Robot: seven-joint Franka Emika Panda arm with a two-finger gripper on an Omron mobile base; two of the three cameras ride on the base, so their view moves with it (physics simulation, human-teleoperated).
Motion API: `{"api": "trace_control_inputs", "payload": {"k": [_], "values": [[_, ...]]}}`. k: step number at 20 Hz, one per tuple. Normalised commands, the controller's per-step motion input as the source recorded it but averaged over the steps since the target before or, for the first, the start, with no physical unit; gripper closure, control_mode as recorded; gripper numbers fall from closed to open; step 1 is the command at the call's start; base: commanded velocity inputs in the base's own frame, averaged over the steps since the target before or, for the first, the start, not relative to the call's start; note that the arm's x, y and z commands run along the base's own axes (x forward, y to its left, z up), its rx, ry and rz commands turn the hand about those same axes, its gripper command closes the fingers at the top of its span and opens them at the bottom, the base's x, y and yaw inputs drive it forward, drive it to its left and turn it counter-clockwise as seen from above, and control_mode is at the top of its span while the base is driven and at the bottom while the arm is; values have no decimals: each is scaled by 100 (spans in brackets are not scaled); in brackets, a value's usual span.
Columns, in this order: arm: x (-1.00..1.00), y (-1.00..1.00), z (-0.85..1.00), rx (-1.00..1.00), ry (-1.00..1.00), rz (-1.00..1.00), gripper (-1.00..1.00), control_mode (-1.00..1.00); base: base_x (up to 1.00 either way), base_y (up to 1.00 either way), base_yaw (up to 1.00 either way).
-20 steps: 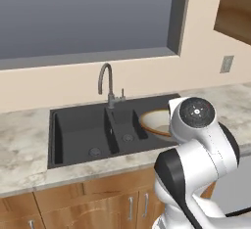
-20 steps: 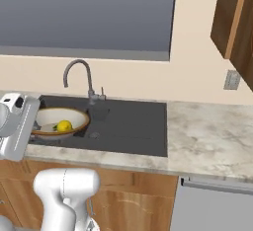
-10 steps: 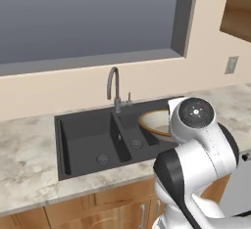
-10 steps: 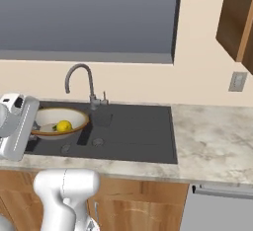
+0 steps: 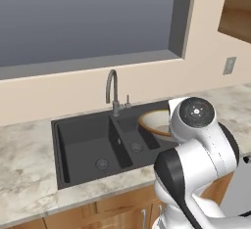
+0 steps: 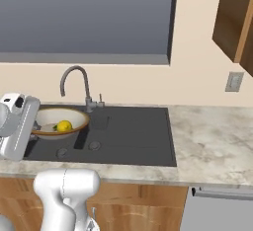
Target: Pick the lemon from the cabinet and place it in the bowl. Then pick the bowl and place it in the sink. Then turn on the sink facuet.
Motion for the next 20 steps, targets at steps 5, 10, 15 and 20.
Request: {"api": "trace_control_inputs", "payload": {"k": [5, 10, 15, 20], "values": [[0, 0, 0, 0, 0, 0, 100, 100, 26, 41, -7], [0, 0, 0, 0, 0, 0, 100, 100, 29, 26, -4], [-1, 3, 0, 0, 0, 0, 100, -100, 0, 10, 0], [-42, 75, -2, 0, 3, 19, 100, -100, 0, 0, 0]]}}
